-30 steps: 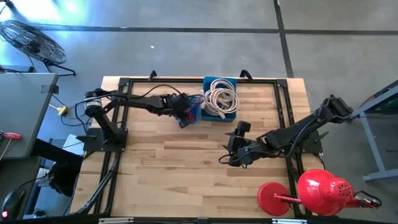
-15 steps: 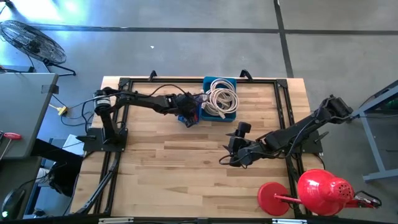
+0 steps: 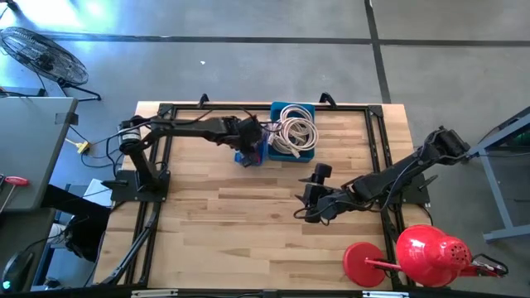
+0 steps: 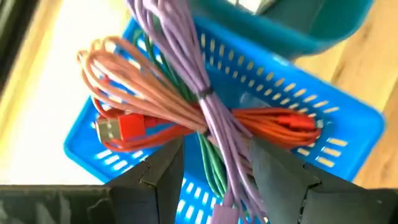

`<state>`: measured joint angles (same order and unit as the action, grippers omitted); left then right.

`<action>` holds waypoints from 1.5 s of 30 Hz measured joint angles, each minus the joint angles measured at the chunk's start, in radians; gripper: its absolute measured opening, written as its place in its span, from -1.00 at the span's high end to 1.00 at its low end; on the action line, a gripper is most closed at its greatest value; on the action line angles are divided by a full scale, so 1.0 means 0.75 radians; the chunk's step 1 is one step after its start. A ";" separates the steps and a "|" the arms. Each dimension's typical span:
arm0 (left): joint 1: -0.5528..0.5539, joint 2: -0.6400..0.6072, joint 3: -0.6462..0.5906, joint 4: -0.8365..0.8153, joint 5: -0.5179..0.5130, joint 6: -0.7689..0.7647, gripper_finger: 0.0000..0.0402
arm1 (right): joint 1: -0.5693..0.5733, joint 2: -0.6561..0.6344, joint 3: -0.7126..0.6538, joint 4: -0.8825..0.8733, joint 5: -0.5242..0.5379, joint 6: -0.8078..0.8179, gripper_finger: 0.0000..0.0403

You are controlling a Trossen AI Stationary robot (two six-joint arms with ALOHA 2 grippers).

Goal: Pick & Place USB Port
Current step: Return to Home Position

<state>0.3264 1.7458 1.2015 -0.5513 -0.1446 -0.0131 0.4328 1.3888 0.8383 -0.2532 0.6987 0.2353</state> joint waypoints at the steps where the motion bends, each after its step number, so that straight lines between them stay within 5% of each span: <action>1: 0.000 0.000 0.017 -0.012 0.002 0.011 0.13 | 0.000 0.000 0.000 0.002 -0.006 0.001 -0.17; 10: 0.000 -0.001 0.213 -0.287 -0.036 0.127 0.13 | 0.000 -0.016 0.000 0.110 -0.018 -0.043 -0.17; 18: -0.013 -0.004 0.406 -0.808 -0.288 0.237 0.13 | 0.002 -0.137 0.000 0.264 -0.084 -0.116 -0.17; 29: -0.092 -0.005 0.620 -1.364 -0.623 0.120 0.13 | 0.002 -0.305 0.000 0.336 -0.151 -0.222 -0.17; 35: -0.165 -0.090 0.613 -1.365 -0.719 0.152 0.13 | -0.001 -0.372 0.000 0.348 -0.329 -0.284 -0.17; 40: -0.174 -0.131 0.587 -1.355 -0.706 0.217 0.13 | -0.002 -0.399 0.000 0.386 -0.319 -0.355 -0.17; 45: -0.174 -0.256 0.518 -1.356 -0.637 0.222 0.29 | 0.058 -0.468 0.000 0.340 -0.348 -0.472 0.10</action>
<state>0.1957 1.5539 1.5901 -1.5687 -0.6225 0.1535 0.4765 1.0380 0.8383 0.0015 0.4375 -0.1184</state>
